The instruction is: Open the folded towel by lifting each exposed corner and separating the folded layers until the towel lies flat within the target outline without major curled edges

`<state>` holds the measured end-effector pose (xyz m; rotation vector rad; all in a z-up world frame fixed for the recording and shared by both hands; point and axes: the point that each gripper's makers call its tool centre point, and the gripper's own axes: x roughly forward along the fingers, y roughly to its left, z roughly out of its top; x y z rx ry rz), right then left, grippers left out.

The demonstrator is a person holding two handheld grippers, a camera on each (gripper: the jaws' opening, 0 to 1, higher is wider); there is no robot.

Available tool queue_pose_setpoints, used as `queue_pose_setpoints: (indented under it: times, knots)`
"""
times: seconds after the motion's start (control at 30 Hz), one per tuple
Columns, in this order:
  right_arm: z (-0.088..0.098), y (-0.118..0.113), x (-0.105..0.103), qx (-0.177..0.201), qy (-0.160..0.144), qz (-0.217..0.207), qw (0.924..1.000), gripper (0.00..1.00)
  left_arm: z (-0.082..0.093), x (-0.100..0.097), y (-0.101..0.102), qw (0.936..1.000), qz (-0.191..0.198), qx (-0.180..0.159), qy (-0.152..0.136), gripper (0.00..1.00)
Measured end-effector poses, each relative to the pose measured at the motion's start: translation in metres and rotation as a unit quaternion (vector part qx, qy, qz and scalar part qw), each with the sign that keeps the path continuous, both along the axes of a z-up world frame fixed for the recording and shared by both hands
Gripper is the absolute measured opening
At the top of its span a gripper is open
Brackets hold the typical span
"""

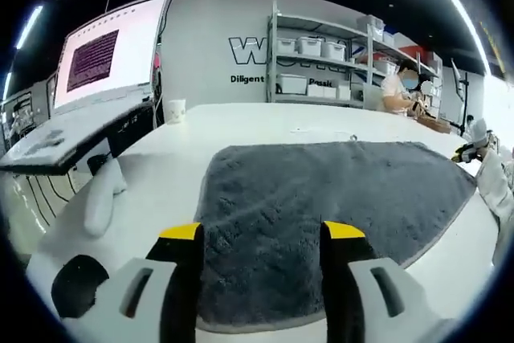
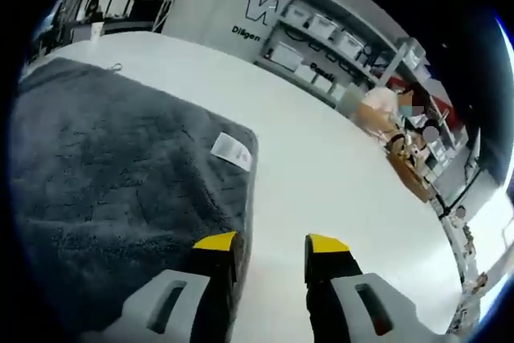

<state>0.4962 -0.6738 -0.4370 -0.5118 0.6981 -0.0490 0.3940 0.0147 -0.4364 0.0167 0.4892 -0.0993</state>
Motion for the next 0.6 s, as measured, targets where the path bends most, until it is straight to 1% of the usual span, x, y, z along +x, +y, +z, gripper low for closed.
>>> queue_pose_setpoints:
  times: [0.1, 0.13, 0.17, 0.2, 0.3, 0.33, 0.37, 0.43, 0.47, 0.53, 0.57, 0.6]
  knots:
    - [0.002, -0.002, -0.001, 0.000, -0.003, -0.004, 1.0000, 0.46, 0.000, 0.001, 0.000, 1.0000, -0.001, -0.002, 0.001, 0.55]
    - [0.009, -0.005, -0.001, 0.015, -0.020, -0.016, 0.9996, 0.48, 0.011, 0.007, 0.000, 0.9999, 0.004, -0.008, -0.009, 0.55]
    - [0.014, -0.003, 0.001, 0.026, -0.036, -0.016, 0.9989, 0.50, 0.023, 0.013, -0.001, 0.9996, 0.004, -0.010, -0.026, 0.55]
    - [0.017, -0.005, 0.001, 0.019, -0.040, -0.020, 0.9988, 0.52, 0.037, 0.020, -0.003, 0.9988, 0.003, -0.014, -0.047, 0.55]
    - [0.018, -0.008, 0.001, 0.004, -0.040, -0.026, 0.9989, 0.56, 0.052, 0.031, -0.005, 0.9971, 0.008, -0.017, -0.073, 0.56]
    - [0.019, -0.007, 0.001, 0.009, -0.041, -0.026, 0.9988, 0.57, 0.059, 0.036, -0.006, 0.9964, 0.009, -0.014, -0.083, 0.56]
    - [0.021, -0.003, 0.004, 0.022, -0.051, -0.024, 0.9982, 0.58, 0.071, 0.046, -0.009, 0.9959, 0.010, -0.008, -0.090, 0.56]
    - [0.022, -0.002, 0.004, 0.022, -0.053, -0.024, 0.9981, 0.64, 0.075, 0.050, -0.009, 0.9956, 0.011, -0.005, -0.093, 0.56]
    - [0.023, -0.001, 0.004, 0.030, -0.055, -0.023, 0.9978, 0.67, 0.089, 0.062, -0.010, 0.9943, 0.010, 0.009, -0.106, 0.56]
    - [0.021, -0.001, 0.003, 0.051, -0.054, -0.027, 0.9968, 0.72, 0.108, 0.076, -0.014, 0.9923, 0.005, 0.017, -0.122, 0.56]
    - [0.022, -0.004, 0.001, 0.062, -0.057, -0.038, 0.9957, 0.75, 0.123, 0.090, -0.017, 0.9910, 0.003, 0.015, -0.133, 0.55]
    - [0.023, -0.005, 0.000, 0.072, -0.060, -0.044, 0.9946, 0.77, 0.130, 0.099, -0.017, 0.9899, 0.001, 0.020, -0.140, 0.54]
